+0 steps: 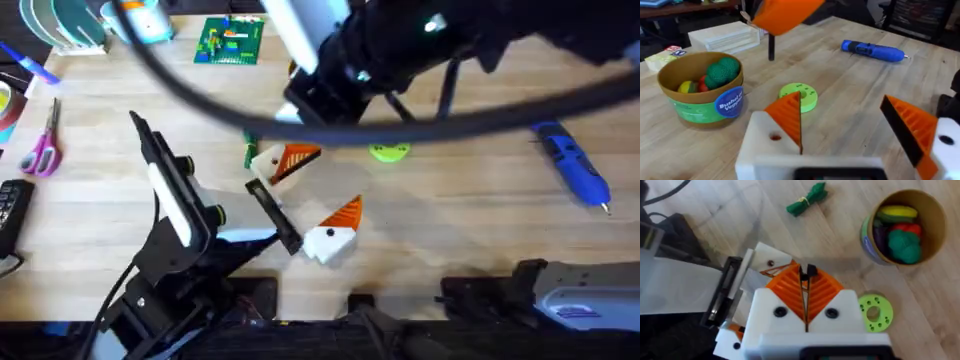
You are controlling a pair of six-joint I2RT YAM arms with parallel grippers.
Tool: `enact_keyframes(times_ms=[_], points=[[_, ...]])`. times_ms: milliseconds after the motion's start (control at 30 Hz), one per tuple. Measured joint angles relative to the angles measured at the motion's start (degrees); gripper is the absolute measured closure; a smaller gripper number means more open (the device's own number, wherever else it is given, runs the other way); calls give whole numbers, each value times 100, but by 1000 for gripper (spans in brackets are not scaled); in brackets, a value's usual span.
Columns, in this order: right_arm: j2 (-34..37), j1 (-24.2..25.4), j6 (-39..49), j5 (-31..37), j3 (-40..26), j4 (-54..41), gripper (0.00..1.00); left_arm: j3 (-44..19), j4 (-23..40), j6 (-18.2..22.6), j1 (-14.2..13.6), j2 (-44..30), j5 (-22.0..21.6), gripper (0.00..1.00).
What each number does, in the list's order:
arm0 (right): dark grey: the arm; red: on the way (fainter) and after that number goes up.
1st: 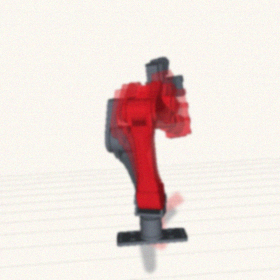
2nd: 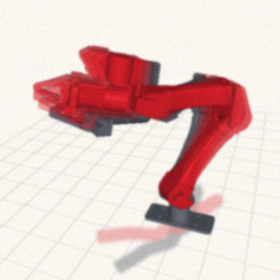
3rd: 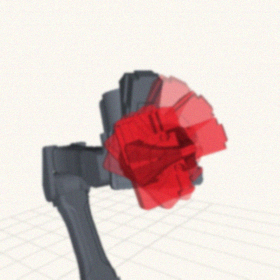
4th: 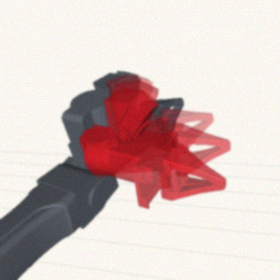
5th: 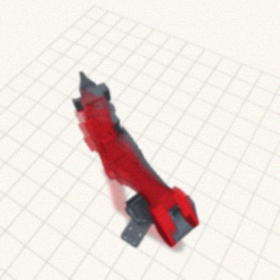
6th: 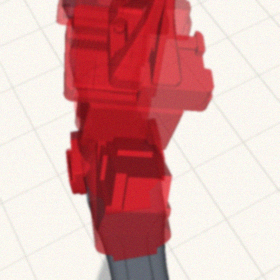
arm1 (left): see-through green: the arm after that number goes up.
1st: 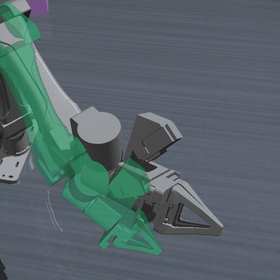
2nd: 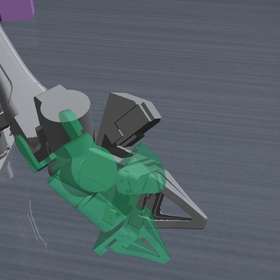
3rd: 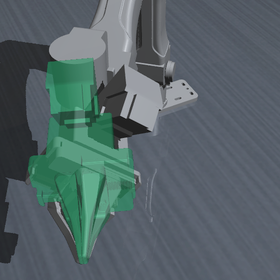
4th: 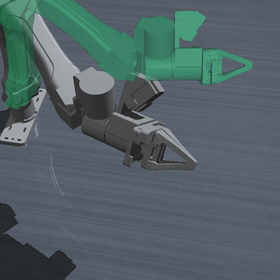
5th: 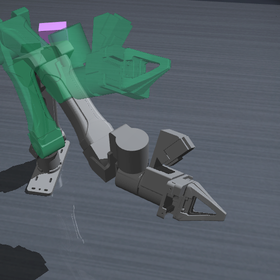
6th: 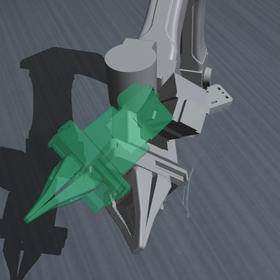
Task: Pick up the gripper from the table and insert it into the empty holder that is missing its gripper. Then pick up a screw, insert it into the mounting hole, and use the screwdriver to tighten it. Finally, clean up the table by picking up the vegetable and placing it into the bucket.
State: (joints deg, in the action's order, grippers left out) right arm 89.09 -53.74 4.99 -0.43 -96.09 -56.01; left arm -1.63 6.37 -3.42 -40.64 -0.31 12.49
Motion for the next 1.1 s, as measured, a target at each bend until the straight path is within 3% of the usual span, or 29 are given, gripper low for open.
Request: enact_keyframes(times_ms=[367, 1100], points=[[56, -472, -4, 0, -128, 22, 995, 0, 0, 0, 0, 0, 0, 8], [204, -550, -633, -46, 252, 384, 995, 0, 0, 0, 0, 2, 0, 9]])
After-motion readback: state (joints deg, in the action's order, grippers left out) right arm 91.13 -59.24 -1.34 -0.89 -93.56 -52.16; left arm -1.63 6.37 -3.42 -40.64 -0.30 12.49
